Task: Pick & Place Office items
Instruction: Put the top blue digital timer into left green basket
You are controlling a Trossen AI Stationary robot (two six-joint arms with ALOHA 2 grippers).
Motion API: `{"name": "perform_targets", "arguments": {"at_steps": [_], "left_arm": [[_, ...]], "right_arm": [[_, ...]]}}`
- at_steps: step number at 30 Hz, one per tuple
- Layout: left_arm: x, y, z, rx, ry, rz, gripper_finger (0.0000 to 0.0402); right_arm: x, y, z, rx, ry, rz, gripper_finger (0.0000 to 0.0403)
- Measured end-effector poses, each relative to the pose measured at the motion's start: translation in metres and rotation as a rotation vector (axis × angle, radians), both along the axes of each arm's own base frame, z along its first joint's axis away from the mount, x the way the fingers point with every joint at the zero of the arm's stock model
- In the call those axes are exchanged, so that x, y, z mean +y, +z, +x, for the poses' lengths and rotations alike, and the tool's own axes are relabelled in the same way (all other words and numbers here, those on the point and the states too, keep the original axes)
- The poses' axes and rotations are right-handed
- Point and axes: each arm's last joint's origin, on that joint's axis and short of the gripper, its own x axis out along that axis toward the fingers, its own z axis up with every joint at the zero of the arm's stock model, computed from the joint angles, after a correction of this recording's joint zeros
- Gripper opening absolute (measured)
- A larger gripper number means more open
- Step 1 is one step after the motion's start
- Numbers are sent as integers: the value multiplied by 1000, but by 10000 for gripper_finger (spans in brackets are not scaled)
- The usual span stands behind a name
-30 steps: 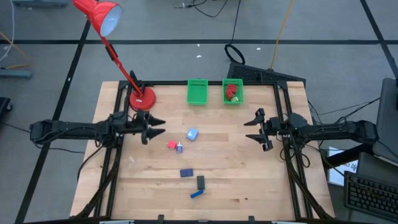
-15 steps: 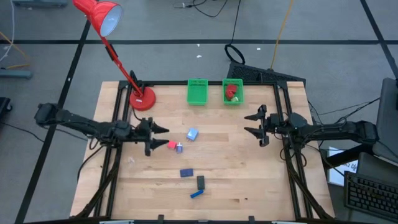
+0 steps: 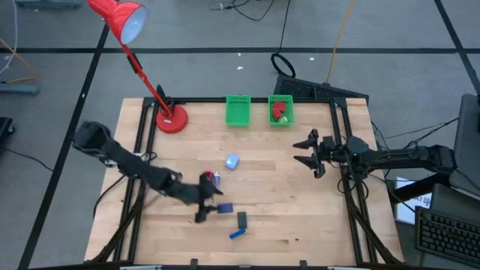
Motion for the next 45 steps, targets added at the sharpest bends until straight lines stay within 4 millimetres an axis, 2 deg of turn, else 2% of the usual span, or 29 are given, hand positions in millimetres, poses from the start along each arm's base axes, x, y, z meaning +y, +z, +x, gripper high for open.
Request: {"name": "perform_targets", "arguments": {"at_steps": [4,9,12,27,34,45], "left_arm": [[-23,-17,19,83,-32,33,273],[-34,-35,32,202,-17,84,273],[-33,-43,35,244,5,87,273],[-20,-52,33,322,122,137,273],[-13,-52,37,325,161,121,273],[-13,-53,36,335,155,129,273]], "right_arm": [[2,-1,0,10,74,33,224],[5,-1,1,12,116,40,224],[7,-1,1,14,128,40,224],[12,-6,5,62,166,51,224],[12,-11,7,100,165,62,224],[12,-13,9,115,167,76,224]]}}
